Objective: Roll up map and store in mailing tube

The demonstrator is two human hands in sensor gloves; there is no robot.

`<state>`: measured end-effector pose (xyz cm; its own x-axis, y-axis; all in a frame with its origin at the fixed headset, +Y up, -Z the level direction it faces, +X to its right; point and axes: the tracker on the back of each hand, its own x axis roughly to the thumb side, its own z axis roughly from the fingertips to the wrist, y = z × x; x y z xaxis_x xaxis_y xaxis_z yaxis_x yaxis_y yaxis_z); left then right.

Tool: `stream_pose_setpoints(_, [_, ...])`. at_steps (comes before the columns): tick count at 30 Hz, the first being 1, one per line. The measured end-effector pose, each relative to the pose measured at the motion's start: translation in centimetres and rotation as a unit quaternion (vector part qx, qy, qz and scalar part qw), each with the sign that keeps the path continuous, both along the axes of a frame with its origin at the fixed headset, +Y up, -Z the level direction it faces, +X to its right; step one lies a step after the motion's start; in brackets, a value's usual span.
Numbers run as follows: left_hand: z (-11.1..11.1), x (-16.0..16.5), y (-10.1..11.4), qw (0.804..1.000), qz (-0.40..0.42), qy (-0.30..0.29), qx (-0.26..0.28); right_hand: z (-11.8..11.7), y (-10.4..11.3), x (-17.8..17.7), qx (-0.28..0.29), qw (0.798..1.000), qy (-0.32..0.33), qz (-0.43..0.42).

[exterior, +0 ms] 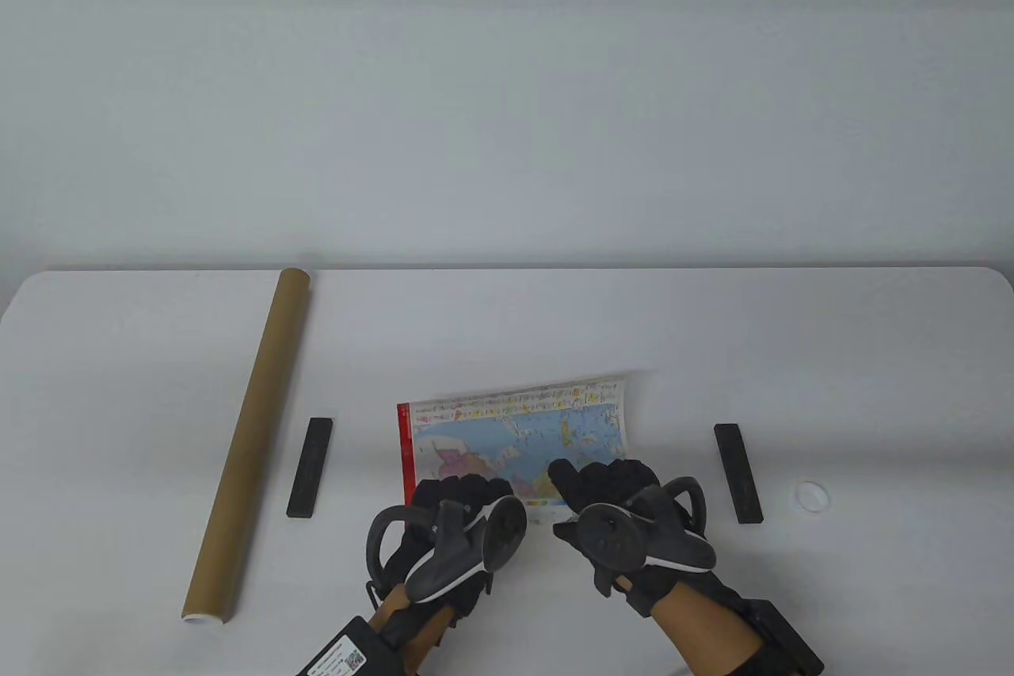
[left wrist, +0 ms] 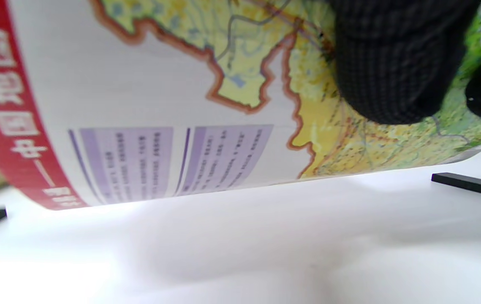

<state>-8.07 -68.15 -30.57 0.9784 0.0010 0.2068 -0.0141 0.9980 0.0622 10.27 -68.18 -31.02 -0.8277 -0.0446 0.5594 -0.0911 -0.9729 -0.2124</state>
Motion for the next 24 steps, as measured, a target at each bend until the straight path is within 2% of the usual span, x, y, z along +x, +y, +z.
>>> stream_pose_setpoints(3, [-0.8, -1.0, -0.4, 0.997, 0.055, 0.010, -0.061, 0.6, 0.2, -0.4, 0.042, 0.999, 0.002, 0.030])
stream_pose_setpoints(7, [-1.5, -1.8, -1.1, 0.981, 0.127, 0.013, -0.145, 1.1, 0.2, -0.8, 0.084, 0.994, 0.004, 0.065])
stream_pose_setpoints(10, [-1.7, -2.0, -1.4, 0.976, 0.140, 0.003, -0.164, 1.1, 0.2, -1.0, 0.094, 0.992, 0.001, 0.083])
stream_pose_setpoints(16, [-0.9, -0.9, -1.2, 0.993, 0.077, -0.011, -0.092, 0.4, -0.1, -0.7, 0.048, 0.996, -0.011, 0.073])
stream_pose_setpoints(20, [0.2, 0.1, -0.5, 1.000, 0.013, -0.015, -0.008, -0.4, -0.1, 0.1, -0.001, 0.999, -0.028, 0.039])
stream_pose_setpoints(24, [1.4, 1.0, 0.1, 0.995, -0.040, -0.027, 0.086, -1.4, -0.2, 1.2, -0.073, 0.997, -0.031, -0.024])
